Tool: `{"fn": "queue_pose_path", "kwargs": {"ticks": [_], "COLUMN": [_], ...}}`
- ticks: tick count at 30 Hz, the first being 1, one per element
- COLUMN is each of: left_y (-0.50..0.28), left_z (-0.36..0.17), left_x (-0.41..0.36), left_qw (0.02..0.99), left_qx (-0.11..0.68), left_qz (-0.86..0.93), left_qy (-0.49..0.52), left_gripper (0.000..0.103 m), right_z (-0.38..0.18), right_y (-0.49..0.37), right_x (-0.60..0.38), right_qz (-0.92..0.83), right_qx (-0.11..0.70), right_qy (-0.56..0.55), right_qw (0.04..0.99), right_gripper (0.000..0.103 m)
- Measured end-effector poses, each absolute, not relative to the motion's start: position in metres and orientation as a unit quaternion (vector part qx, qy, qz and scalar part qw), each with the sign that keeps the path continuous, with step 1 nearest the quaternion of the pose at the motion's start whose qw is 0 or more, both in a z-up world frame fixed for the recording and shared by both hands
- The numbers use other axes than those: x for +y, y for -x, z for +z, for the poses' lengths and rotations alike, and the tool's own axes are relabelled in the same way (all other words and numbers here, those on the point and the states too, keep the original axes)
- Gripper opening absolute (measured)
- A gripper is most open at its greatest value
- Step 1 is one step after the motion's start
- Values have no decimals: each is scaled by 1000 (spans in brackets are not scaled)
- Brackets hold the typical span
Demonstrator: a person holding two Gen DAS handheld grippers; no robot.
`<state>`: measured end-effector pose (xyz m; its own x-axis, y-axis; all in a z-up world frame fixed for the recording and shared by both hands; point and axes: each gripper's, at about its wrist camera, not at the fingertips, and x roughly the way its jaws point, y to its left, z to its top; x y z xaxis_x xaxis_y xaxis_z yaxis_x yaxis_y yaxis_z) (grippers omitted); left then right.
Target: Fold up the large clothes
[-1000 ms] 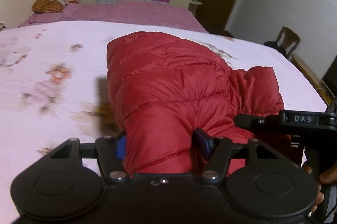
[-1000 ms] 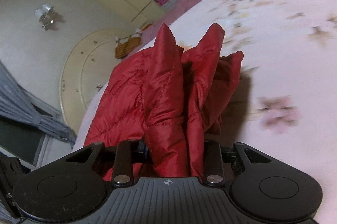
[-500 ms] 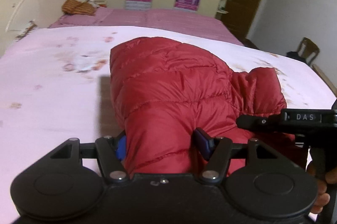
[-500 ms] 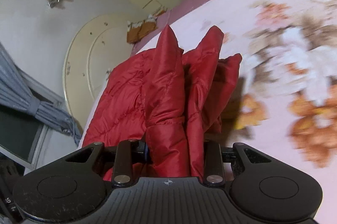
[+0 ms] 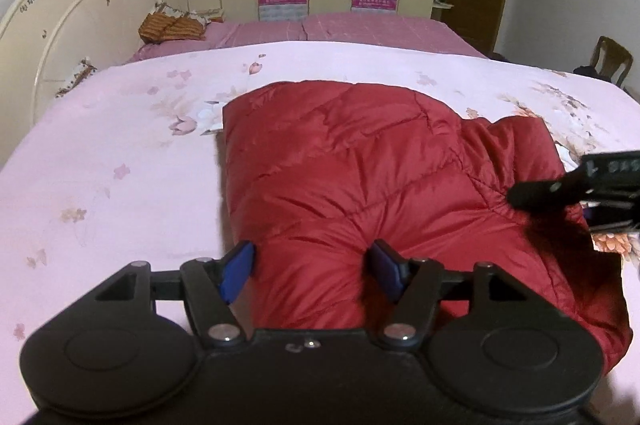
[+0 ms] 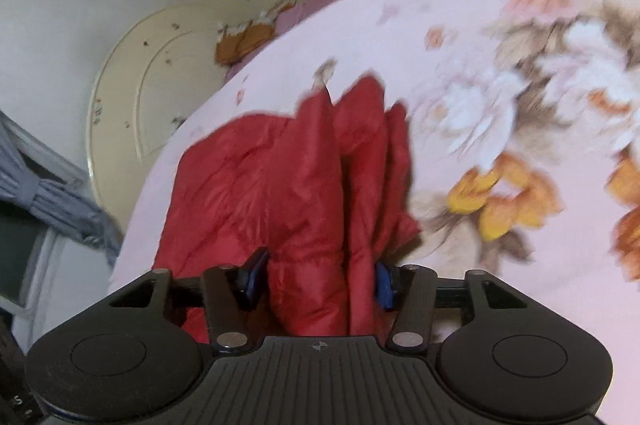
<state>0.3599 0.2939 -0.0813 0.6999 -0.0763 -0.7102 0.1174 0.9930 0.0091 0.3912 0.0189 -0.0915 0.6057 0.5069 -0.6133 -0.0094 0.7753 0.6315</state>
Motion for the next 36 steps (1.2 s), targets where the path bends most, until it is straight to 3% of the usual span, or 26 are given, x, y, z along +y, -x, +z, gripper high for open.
{"fn": "queue_pose_path", "kwargs": {"ticks": [7,10,29,36], "left_y": [-355,-356,-380,-371], "left_z": [-66,-57,-92,-82], "left_x": [291,288,288,288], "left_qw": [930,936,922,923], "left_qx": [363,348,384,382], "left_qz": [-51,-52,-43,-40], "left_qy": [-30,-25,-7,-10], "left_gripper": [63,71,77,76], "right_z": [-44,-34,-102,-77], "right_y": [-370,-368,-398,-380], "right_x": [26,44,94,87], "right_qz": [120,134,115,110], "right_qx": [337,322,394,377], "right_qy": [-192,-151,-46,-57], "right_qw": [914,925,911,918], "right_gripper": [51,51,51,51]}}
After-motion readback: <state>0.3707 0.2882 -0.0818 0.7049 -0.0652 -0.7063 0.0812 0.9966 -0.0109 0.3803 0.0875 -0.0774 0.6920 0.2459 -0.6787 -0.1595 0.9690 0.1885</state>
